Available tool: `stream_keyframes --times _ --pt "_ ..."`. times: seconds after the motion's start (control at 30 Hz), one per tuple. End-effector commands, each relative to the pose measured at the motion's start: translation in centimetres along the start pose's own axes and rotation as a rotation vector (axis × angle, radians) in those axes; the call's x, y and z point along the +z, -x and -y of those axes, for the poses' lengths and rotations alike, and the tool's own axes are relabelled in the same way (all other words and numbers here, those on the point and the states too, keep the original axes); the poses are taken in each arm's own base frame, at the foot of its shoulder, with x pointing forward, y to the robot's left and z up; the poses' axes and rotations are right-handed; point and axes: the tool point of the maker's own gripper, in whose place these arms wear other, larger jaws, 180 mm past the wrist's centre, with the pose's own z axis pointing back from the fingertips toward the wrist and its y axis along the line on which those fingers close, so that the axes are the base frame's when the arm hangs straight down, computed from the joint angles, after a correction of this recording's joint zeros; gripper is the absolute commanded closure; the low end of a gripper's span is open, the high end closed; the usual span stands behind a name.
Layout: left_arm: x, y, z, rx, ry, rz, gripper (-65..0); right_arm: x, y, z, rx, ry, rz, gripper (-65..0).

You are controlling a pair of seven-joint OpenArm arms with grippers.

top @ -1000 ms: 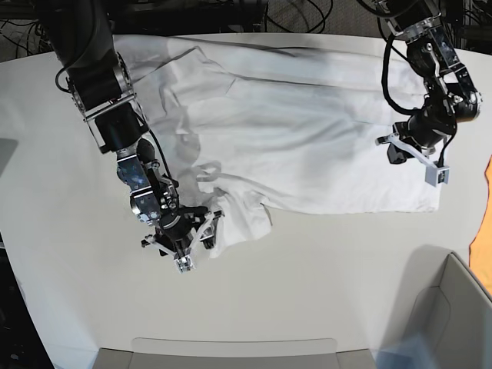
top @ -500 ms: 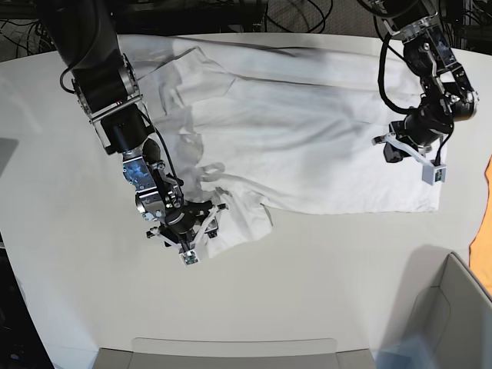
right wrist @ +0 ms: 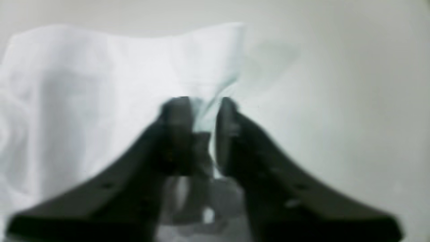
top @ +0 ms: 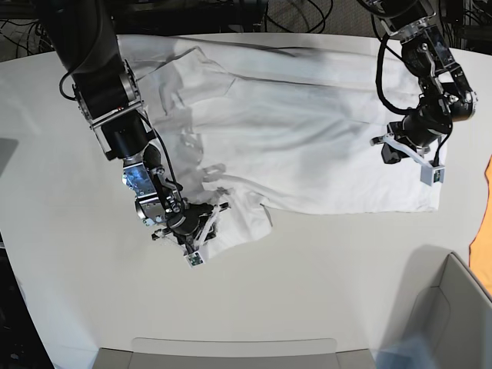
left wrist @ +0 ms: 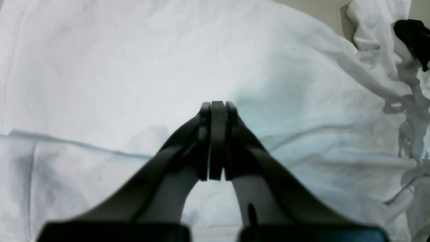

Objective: Fold the T-shirt properly
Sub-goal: 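Grasp the hem corner with the right gripper, then grasp the opposite hem corner with the left gripper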

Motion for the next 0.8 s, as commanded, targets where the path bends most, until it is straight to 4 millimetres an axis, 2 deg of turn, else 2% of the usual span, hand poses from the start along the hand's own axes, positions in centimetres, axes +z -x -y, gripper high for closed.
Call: stream_keyframes --times 0.0,0.07,0.2,0.33,0.47,0.63,0.7,0.77 --pt "0.4 -1.6 0.3 -0.017 0.008 0.052 0.0 0.1 0.1 0.9 0.014 0.03 -0.037 0.0" --pt "0.4 -1.7 0.3 -0.018 0.008 0.054 0.0 0.2 0.2 1.1 0.016 0.032 -0.037 0.0" --pt "-0.3 -3.3 0.0 0.002 0.017 0.073 0.0 1.1 -2.0 1.8 0.028 0.043 0.026 0.0" --pt "-0.8 -6.0 -0.8 0.005 0.014 0.099 0.0 2.5 -5.4 1.9 0.066 0.043 0.12 0.0" --pt "-1.1 -7.7 -1.4 0.014 0.014 0.114 0.0 4.4 -8.6 1.6 0.109 0.038 0.219 0.0" --pt "-1.7 -8.2 -1.8 0.035 0.019 0.118 0.0 5.6 -9.5 1.3 0.139 0.037 0.223 0.0" --pt "-2.3 -8.2 -2.3 0.064 0.017 0.135 0.0 5.5 -9.0 1.0 0.139 0.031 0.216 0.0" --pt "-2.8 -9.6 -3.5 0.085 0.007 0.181 0.0 5.5 -8.6 0.8 0.14 0.029 0.21 0.0"
